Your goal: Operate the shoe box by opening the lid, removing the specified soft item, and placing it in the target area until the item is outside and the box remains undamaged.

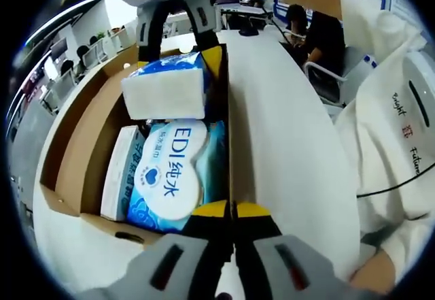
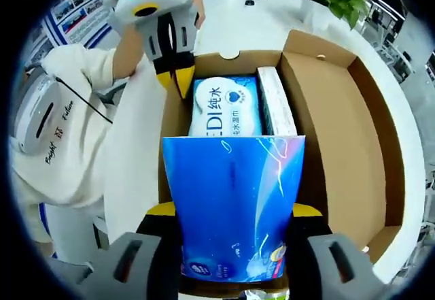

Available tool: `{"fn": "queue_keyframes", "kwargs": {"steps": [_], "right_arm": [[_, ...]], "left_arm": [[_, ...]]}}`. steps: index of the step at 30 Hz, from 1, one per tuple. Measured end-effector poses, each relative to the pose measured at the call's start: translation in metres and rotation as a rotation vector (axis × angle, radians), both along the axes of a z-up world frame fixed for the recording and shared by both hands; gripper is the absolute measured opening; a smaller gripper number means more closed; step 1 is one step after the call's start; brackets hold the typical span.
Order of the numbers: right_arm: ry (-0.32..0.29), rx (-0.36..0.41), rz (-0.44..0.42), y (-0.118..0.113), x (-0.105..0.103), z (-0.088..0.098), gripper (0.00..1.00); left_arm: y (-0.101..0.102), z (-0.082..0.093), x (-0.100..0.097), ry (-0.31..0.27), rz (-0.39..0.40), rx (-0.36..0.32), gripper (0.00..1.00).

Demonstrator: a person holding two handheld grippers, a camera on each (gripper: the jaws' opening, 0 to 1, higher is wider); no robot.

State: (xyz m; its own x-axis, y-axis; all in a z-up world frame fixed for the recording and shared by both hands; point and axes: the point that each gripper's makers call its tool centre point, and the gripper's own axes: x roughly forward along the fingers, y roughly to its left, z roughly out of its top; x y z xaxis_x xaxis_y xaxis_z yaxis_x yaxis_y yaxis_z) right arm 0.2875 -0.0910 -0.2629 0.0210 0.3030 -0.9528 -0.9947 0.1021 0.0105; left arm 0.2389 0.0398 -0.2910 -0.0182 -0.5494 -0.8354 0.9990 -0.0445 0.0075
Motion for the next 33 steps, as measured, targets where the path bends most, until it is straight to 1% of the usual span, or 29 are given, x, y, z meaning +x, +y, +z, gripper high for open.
{"fn": "queue_keyframes", "kwargs": {"steps": [3,6,9,10,11,12,14,16,17,19,23,26,30,31,33], "right_arm": [[0.001,0.0,0.0,0.0,0.0,0.002,0.6],[-0.027,-0.018,0.006,0.001,0.001,0.016,0.6],[-0.041,-0.034,-0.019,0.0,0.002,0.021,0.6],[-0.042,-0.031,-0.009,0.001,-0.001,0.022,0.6],[-0.043,-0.032,0.02,0.001,-0.004,0.023,0.6],[-0.041,-0.048,0.014,0.0,-0.004,0.022,0.6],[-0.052,-0.077,0.027,-0.006,-0.005,0.023,0.6],[-0.072,-0.093,0.011,-0.01,-0.001,0.026,0.6],[-0.067,-0.101,0.006,-0.013,-0.002,0.03,0.6],[-0.076,-0.114,0.011,-0.018,-0.003,0.034,0.6],[-0.095,-0.143,0.011,-0.031,-0.003,0.048,0.6],[-0.107,-0.162,0.011,-0.038,-0.003,0.052,0.59],[-0.113,-0.207,-0.012,-0.054,-0.002,0.054,0.59],[-0.111,-0.219,-0.003,-0.06,-0.003,0.055,0.59],[-0.113,-0.27,-0.01,-0.078,-0.003,0.062,0.59]], "left_arm": [[0.0,0.0,0.0,0.0,0.0,0.0,0.01],[0.0,0.0,0.0,-0.002,0.002,-0.001,0.01],[0.0,0.0,0.0,-0.004,0.002,-0.001,0.01],[0.0,0.0,0.0,-0.004,0.002,-0.001,0.01],[0.0,0.0,0.0,-0.006,-0.002,-0.003,0.01],[0.0,0.0,0.0,-0.009,-0.004,-0.007,0.01],[0.001,0.0,0.0,-0.007,-0.001,-0.007,0.01],[0.001,0.0,0.001,-0.005,0.004,-0.004,0.01],[0.001,0.0,0.001,-0.002,0.007,-0.004,0.01],[0.002,0.001,0.001,0.0,0.005,-0.006,0.01],[0.002,0.001,0.001,0.0,0.007,-0.006,0.01],[0.003,0.001,0.0,0.0,0.008,-0.006,0.01],[0.003,0.001,0.0,-0.002,0.004,-0.008,0.01],[0.003,0.001,0.0,-0.004,0.002,-0.01,0.01],[0.003,0.002,0.0,-0.005,0.0,-0.01,0.01]]}}
